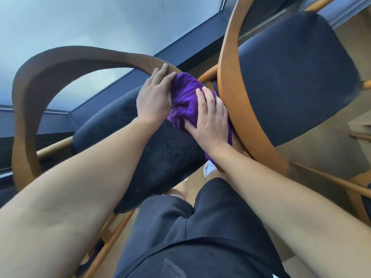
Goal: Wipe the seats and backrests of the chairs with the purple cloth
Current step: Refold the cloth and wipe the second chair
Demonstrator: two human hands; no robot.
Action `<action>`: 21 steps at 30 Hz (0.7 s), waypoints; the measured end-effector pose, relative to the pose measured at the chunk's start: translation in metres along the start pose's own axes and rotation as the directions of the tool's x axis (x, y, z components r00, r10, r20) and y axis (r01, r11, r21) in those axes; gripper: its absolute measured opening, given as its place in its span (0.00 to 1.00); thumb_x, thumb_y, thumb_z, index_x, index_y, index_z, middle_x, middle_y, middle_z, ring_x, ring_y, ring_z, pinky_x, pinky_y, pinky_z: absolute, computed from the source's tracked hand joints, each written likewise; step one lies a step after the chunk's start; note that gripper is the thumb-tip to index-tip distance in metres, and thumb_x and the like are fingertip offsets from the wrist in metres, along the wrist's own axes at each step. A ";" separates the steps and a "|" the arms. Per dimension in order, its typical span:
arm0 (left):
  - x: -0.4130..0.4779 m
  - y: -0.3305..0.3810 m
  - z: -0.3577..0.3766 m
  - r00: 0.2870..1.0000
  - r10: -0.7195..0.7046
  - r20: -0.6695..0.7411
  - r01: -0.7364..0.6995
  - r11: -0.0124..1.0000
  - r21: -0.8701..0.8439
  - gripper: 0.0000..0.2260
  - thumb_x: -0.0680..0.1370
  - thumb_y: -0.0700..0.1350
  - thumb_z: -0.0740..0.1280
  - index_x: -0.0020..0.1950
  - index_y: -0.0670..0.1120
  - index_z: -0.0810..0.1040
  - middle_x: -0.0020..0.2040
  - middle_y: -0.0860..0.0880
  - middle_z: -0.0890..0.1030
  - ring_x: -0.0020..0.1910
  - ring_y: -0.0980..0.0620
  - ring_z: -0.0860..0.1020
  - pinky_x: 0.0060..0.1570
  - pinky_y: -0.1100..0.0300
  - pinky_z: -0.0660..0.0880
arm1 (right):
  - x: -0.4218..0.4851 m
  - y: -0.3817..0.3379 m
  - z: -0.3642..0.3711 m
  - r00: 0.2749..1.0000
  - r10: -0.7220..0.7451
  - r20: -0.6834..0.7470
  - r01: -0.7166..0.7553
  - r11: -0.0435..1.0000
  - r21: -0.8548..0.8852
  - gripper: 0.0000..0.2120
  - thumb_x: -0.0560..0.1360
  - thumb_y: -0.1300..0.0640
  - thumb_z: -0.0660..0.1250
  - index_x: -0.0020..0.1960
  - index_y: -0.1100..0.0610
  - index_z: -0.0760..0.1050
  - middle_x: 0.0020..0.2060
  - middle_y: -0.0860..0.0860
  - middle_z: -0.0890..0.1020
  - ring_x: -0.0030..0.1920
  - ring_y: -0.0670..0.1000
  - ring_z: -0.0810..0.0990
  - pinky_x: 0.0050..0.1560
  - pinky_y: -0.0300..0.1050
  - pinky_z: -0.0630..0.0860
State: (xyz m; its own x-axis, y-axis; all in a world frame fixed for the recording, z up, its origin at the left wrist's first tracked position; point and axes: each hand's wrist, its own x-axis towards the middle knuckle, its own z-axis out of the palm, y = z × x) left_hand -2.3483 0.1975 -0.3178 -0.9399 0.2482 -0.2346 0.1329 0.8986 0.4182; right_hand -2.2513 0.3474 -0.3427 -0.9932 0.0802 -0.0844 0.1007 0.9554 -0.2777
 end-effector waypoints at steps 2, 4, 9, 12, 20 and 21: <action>0.001 0.002 0.000 1.000 -0.013 -0.020 0.013 1.000 0.005 0.18 0.85 0.44 0.55 0.74 0.51 0.71 0.78 0.52 0.63 0.78 0.49 0.60 0.74 0.53 0.62 | -0.022 0.010 0.000 0.999 -0.030 0.013 0.030 0.999 -0.019 0.40 0.75 0.35 0.63 0.78 0.55 0.57 0.76 0.55 0.63 0.71 0.61 0.66 0.69 0.57 0.68; 0.002 0.001 0.000 1.000 -0.006 -0.031 0.006 1.000 0.007 0.18 0.84 0.44 0.56 0.73 0.51 0.71 0.78 0.52 0.64 0.77 0.48 0.61 0.74 0.53 0.62 | -0.052 0.021 -0.001 1.000 -0.014 0.021 0.014 1.000 -0.018 0.40 0.73 0.37 0.65 0.78 0.54 0.56 0.76 0.54 0.62 0.71 0.61 0.66 0.68 0.56 0.68; -0.003 -0.001 0.001 0.999 0.026 -0.045 -0.026 1.000 -0.015 0.18 0.84 0.41 0.56 0.74 0.50 0.70 0.78 0.52 0.63 0.78 0.48 0.60 0.74 0.54 0.62 | -0.129 0.042 -0.002 0.998 0.053 0.019 -0.053 0.999 -0.003 0.45 0.70 0.41 0.73 0.78 0.56 0.55 0.75 0.55 0.62 0.69 0.62 0.67 0.69 0.57 0.68; -0.003 0.000 0.002 0.998 0.032 -0.060 -0.035 0.998 -0.044 0.20 0.83 0.38 0.56 0.74 0.48 0.70 0.78 0.51 0.63 0.78 0.47 0.59 0.74 0.54 0.62 | -0.122 0.037 0.000 0.996 0.087 -0.005 -0.087 0.996 0.000 0.43 0.70 0.41 0.73 0.76 0.57 0.57 0.73 0.56 0.64 0.67 0.62 0.69 0.67 0.58 0.70; 0.003 -0.006 -0.004 0.998 0.028 -0.050 -0.032 0.996 -0.082 0.24 0.79 0.33 0.56 0.72 0.48 0.72 0.77 0.52 0.66 0.76 0.46 0.63 0.72 0.51 0.59 | -0.037 0.007 -0.001 0.999 0.033 0.016 -0.031 0.994 -0.100 0.38 0.75 0.38 0.66 0.76 0.56 0.59 0.73 0.57 0.65 0.69 0.62 0.69 0.68 0.58 0.69; 0.005 -0.008 -0.006 0.998 0.022 -0.054 -0.027 0.994 -0.106 0.23 0.79 0.33 0.57 0.71 0.47 0.73 0.76 0.51 0.68 0.74 0.46 0.65 0.72 0.51 0.60 | -0.024 0.002 -0.001 1.000 0.014 0.018 -0.012 0.994 -0.112 0.37 0.75 0.37 0.66 0.76 0.56 0.59 0.73 0.57 0.65 0.69 0.62 0.68 0.69 0.58 0.68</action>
State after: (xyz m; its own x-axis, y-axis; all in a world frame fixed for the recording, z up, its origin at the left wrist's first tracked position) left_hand -2.3555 0.1895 -0.3167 -0.9523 0.2478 -0.1781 0.1245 0.8483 0.5147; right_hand -2.2276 0.3478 -0.3408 -0.9905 0.0881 -0.1055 0.1050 0.9803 -0.1674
